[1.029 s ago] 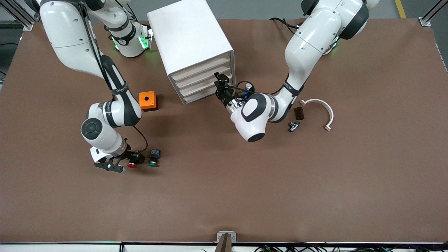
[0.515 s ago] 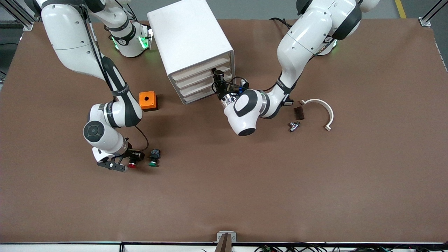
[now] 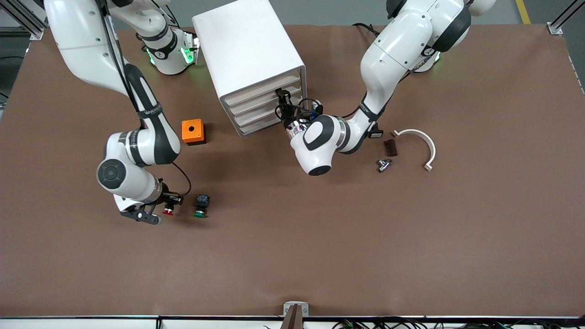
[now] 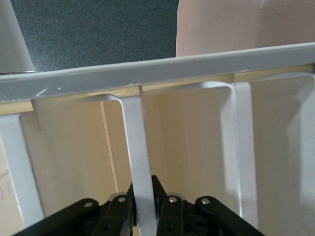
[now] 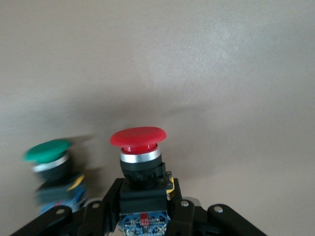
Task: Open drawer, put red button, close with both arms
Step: 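Pull the drawer open with the left gripper while the right gripper lifts the button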
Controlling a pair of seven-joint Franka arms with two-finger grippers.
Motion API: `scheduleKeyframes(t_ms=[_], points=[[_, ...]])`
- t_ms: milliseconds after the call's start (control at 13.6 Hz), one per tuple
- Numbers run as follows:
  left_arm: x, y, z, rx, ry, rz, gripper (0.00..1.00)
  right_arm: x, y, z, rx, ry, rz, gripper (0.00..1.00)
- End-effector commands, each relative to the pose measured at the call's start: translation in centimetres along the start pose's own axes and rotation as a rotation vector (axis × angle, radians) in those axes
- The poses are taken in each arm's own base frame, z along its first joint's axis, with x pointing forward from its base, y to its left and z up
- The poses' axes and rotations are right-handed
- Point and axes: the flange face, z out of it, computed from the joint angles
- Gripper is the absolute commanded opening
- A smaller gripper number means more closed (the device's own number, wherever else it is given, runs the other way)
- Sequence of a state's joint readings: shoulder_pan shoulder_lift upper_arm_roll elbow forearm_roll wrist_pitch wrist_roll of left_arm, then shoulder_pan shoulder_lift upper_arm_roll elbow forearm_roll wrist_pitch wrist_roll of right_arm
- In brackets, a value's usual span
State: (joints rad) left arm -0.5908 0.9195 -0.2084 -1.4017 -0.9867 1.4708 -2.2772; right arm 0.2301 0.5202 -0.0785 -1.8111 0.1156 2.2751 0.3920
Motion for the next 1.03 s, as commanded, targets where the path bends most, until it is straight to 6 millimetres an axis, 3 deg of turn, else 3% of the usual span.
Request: scheduleKeyframes(t_ms=[0,221,368,588,735,809,882,956], points=[[0.4,-0.4,-2.3,0.019,-0.050,0.004,0.11,-3.0,-2.7,-8.1,0.051,-0.048,0.075,0.00],[1.8,0.2,-6.3,0.011,-0.114,-0.003,0.12,-7.7,-7.9,-14.0,0.049,-0.056,0.190,0.00],[2.6,0.4,-8.9,0.023,-0.175,-0.006,0.14,-12.0,-12.2,-16.3,0.063,-0.044,0.289,0.00],[3.7,0.5,-11.8,0.025,-0.240,-0.009,0.16,-19.0,-19.5,-16.0,0.074,-0.036,0.428,0.00],[4.4,0.7,-13.2,0.019,-0.263,-0.014,0.20,-23.7,-23.2,-14.5,0.097,-0.025,0.510,0.00],[4.5,0.8,-13.5,0.013,-0.272,-0.013,0.28,-25.7,-24.6,-13.9,0.104,-0.021,0.540,0.00],[4.6,0.9,-13.9,0.001,-0.283,-0.005,0.49,-27.4,-25.8,-13.7,0.112,-0.019,0.563,0.00],[4.7,0.9,-14.2,-0.006,-0.290,0.006,0.77,-28.8,-26.7,-13.5,0.114,-0.020,0.580,0.00]])
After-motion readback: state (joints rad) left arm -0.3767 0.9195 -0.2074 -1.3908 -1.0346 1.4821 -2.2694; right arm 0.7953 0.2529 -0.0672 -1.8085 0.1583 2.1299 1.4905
